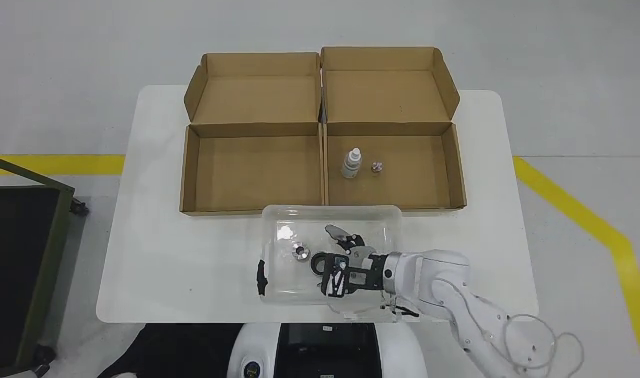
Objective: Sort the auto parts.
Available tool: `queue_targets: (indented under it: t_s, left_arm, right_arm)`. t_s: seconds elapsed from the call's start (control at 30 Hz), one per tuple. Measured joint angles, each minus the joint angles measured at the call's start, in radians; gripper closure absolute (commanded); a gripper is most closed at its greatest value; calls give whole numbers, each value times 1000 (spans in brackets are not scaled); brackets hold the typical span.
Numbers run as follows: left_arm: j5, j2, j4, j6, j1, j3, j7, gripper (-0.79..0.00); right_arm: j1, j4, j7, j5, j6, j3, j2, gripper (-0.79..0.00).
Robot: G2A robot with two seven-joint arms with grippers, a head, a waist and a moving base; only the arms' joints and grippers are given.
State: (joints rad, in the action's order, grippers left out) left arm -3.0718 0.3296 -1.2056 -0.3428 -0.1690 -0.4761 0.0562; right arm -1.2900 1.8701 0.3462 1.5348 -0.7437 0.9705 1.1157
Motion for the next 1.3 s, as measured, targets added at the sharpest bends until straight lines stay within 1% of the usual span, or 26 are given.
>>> queue_targets:
  t_s: [0.1,0.17,0.23,0.3,0.33,0.37,0.43,0.47,0.57,0.6,0.63,0.7,0.97,1.3]
  left_arm:
    - [0,0,0,0,0,0,0,-785]
    - [0,0,0,0,0,0,0,-785]
    - [0,0,0,0,0,0,0,-785]
    - [0,0,0,0,0,0,0,-785]
    - [0,0,0,0,0,0,0,-785]
    - [0,0,0,0,0,0,0,-785]
    - [0,0,0,0,0,0,0,-785]
    - [0,0,0,0,0,0,0,-785]
    - [0,0,0,0,0,0,0,-785]
    - [0,0,0,0,0,0,0,-785]
    - [0,0,0,0,0,0,0,-785]
    - [0,0,0,0,0,0,0,-785]
    - [0,0,0,0,0,0,0,-785]
    - [0,0,0,0,0,0,0,-785]
  right_arm:
    - [21,-34,7,-10,7,-24,7,-656]
    - [32,-52,9,-14,10,-38,10,-653]
    - [43,-68,11,-16,13,-49,13,-610]
    - [49,-80,11,-19,15,-56,15,-468]
    - [52,-85,11,-20,15,-58,16,-422]
    - [54,-89,11,-22,16,-59,16,-354]
    - [58,-97,9,-25,12,-62,17,-268]
    - [59,-99,9,-26,11,-63,17,-249]
    - [61,-100,5,-28,4,-64,17,-151]
    - [61,-100,4,-29,2,-64,17,-92]
    - [61,-100,3,-30,0,-64,17,-55]
    - [62,-101,-1,-36,-3,-62,16,0]
    - [53,-74,-15,-54,-17,-24,7,0]
    - [7,0,-71,-141,-53,84,-15,0]
